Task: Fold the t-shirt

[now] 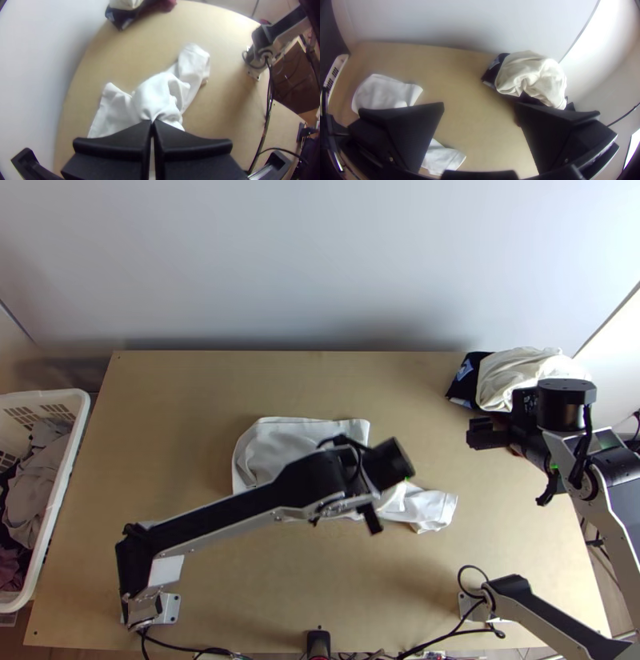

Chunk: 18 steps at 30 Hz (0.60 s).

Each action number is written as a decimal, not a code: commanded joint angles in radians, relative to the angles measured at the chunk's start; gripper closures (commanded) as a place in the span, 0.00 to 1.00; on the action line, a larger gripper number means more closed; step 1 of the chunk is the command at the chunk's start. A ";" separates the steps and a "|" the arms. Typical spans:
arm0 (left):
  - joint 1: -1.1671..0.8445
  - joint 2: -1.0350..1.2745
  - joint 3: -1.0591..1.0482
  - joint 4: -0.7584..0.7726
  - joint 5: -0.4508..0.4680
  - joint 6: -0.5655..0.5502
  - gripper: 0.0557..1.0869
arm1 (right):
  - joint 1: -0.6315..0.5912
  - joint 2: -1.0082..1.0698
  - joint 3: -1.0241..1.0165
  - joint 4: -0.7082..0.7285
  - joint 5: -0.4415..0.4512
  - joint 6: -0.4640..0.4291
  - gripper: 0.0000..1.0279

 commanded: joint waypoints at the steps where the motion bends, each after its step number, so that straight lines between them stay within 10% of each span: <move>1: -0.060 -0.064 -0.178 -0.064 0.079 0.014 0.93 | 0.002 -0.001 -0.017 0.002 -0.001 0.003 0.04; 12: -0.171 -0.076 -0.296 -0.066 0.161 -0.050 0.90 | 0.014 -0.023 -0.050 0.000 -0.001 0.003 0.04; 18: -0.165 -0.064 -0.239 -0.073 0.148 -0.056 0.34 | 0.048 -0.037 -0.046 -0.047 -0.025 -0.022 0.04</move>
